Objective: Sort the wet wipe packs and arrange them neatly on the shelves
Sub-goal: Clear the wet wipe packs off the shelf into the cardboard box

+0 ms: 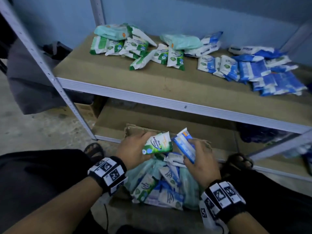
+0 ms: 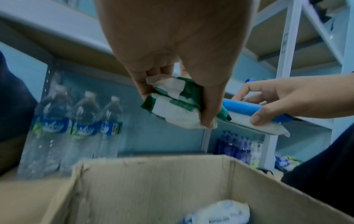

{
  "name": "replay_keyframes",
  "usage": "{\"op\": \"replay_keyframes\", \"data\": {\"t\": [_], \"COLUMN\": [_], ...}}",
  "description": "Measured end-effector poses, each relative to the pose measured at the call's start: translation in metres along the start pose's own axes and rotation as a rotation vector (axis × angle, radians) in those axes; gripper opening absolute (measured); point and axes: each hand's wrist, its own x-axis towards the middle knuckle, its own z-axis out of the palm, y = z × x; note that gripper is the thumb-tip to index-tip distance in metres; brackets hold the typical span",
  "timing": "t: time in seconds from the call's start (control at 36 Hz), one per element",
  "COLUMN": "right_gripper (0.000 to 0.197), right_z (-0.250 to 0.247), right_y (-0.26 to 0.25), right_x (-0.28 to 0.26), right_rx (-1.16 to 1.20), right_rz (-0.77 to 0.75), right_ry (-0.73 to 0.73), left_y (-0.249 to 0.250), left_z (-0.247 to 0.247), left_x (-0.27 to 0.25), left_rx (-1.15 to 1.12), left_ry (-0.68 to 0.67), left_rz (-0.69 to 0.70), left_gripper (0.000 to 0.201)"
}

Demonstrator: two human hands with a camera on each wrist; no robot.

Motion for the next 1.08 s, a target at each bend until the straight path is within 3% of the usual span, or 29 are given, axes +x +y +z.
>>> {"op": "replay_keyframes", "data": {"t": [0.19,0.33,0.5,0.64,0.86,0.97,1.08], "right_gripper": [0.055,0.064,0.061,0.060,0.061,0.054,0.053], "right_z": [0.057,0.083,0.102,0.113,0.134,0.147,0.158], "right_y": [0.030,0.049,0.059,0.061,0.033,0.024,0.021], "right_x": [-0.023,-0.032,-0.028,-0.015,0.020,0.041,0.055], "right_rx": [-0.025,-0.046,-0.009,0.017,0.167,0.167,0.024], "right_rz": [0.224,0.257,0.311,0.335,0.254,0.171,0.077], "right_ry": [-0.376,-0.501,-0.641,-0.618,-0.462,-0.491,-0.681], "left_y": [-0.012,-0.024,-0.043,-0.045,-0.052,-0.059,-0.066], "left_z": [0.061,0.091,0.119,0.129,0.144,0.159,0.170], "left_x": [-0.009,-0.020,-0.026,-0.017,0.011,0.017,0.017], "left_rx": [0.028,0.056,0.095,0.096,-0.140,-0.139,-0.027], "left_ry": [-0.263,-0.401,-0.562,-0.457,-0.203,-0.237,-0.336], "left_rz": [-0.143,-0.244,-0.380,-0.476,-0.749,-0.715,-0.648], "left_gripper": [0.066,0.069,0.076,0.074,0.074,0.066,0.065]}}
